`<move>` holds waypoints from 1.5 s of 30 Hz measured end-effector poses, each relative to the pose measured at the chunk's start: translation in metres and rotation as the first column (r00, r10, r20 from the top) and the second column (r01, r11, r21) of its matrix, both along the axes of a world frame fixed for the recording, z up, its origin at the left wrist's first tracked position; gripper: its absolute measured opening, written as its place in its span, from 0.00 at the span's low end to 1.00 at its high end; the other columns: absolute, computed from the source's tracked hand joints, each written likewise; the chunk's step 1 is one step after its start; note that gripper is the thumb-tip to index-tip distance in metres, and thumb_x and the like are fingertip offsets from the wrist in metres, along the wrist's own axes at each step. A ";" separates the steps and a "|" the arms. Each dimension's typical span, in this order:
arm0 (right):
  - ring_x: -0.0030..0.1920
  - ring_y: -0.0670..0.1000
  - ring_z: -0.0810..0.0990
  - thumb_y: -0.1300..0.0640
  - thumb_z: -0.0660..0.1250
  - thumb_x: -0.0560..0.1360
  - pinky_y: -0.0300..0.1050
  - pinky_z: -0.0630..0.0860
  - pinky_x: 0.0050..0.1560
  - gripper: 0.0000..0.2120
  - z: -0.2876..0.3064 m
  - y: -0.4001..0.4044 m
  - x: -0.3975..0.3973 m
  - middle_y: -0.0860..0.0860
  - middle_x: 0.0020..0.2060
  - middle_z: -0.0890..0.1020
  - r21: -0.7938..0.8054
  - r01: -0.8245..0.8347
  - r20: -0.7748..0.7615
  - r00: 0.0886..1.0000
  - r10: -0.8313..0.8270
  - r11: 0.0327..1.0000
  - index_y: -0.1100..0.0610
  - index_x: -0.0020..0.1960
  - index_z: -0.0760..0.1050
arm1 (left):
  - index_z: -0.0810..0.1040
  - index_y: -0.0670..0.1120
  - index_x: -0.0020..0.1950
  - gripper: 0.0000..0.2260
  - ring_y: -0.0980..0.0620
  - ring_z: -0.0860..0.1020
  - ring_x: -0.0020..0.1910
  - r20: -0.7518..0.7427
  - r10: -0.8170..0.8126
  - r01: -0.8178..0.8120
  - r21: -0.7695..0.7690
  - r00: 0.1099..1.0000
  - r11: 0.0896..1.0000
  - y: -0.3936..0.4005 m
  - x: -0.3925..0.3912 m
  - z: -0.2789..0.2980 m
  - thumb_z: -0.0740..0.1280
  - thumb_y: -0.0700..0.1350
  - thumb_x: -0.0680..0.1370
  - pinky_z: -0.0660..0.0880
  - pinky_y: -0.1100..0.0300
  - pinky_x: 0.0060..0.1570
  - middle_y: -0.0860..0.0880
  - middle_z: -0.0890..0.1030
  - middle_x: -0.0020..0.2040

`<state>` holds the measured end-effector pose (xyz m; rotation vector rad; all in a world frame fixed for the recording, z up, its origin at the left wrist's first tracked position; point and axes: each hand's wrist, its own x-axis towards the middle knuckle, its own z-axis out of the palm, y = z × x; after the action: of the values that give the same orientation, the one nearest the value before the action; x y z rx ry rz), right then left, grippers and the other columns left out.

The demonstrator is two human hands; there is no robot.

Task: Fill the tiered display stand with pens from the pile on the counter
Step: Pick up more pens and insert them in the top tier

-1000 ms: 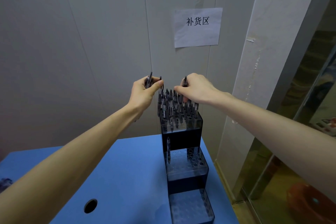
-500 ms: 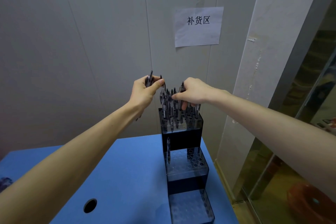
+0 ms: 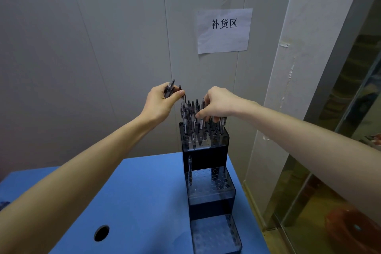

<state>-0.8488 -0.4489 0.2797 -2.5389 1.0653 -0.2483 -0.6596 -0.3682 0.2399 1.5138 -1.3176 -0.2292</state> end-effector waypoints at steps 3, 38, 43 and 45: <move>0.30 0.47 0.85 0.51 0.76 0.73 0.48 0.84 0.41 0.10 -0.001 -0.001 -0.001 0.48 0.32 0.86 -0.009 -0.001 0.022 1.000 0.001 1.000 0.58 0.41 0.83 | 0.84 0.45 0.51 0.08 0.65 0.75 0.34 0.049 0.007 -0.008 0.010 0.999 1.000 0.000 0.002 0.001 0.72 0.50 0.80 0.71 0.60 0.43 0.59 0.81 0.38; 0.42 0.47 0.82 0.40 0.70 0.75 0.49 0.80 0.51 0.14 -0.009 0.008 -0.014 0.44 0.43 0.84 -0.243 -0.027 0.181 0.981 0.073 0.970 0.49 0.52 0.83 | 0.68 0.47 0.44 0.06 0.54 0.65 0.31 -0.409 -0.007 0.011 0.008 0.913 1.000 0.015 -0.013 0.026 0.59 0.39 0.81 0.63 0.59 0.34 0.54 0.67 0.30; 0.47 0.47 0.82 0.40 0.68 0.77 0.47 0.79 0.51 0.14 -0.009 0.011 -0.014 0.45 0.46 0.86 -0.226 -0.048 0.302 0.946 0.116 0.973 0.49 0.52 0.85 | 0.63 0.49 0.40 0.10 0.53 0.66 0.31 -0.446 -0.033 0.010 -0.053 0.894 0.999 0.006 -0.026 0.048 0.57 0.40 0.81 0.65 0.57 0.38 0.55 0.67 0.29; 0.44 0.44 0.81 0.38 0.69 0.76 0.45 0.78 0.47 0.16 -0.007 0.017 -0.013 0.43 0.45 0.86 -0.170 -0.089 0.362 0.921 0.146 0.981 0.49 0.51 0.85 | 0.63 0.49 0.42 0.09 0.54 0.65 0.32 -0.422 -0.043 0.023 -0.052 0.906 0.998 0.001 -0.034 0.054 0.57 0.42 0.82 0.65 0.56 0.39 0.55 0.67 0.31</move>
<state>-0.8620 -0.4322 0.2726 -2.5306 0.7672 -0.7706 -0.6937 -0.3670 0.2938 1.3098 -0.9915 -0.5162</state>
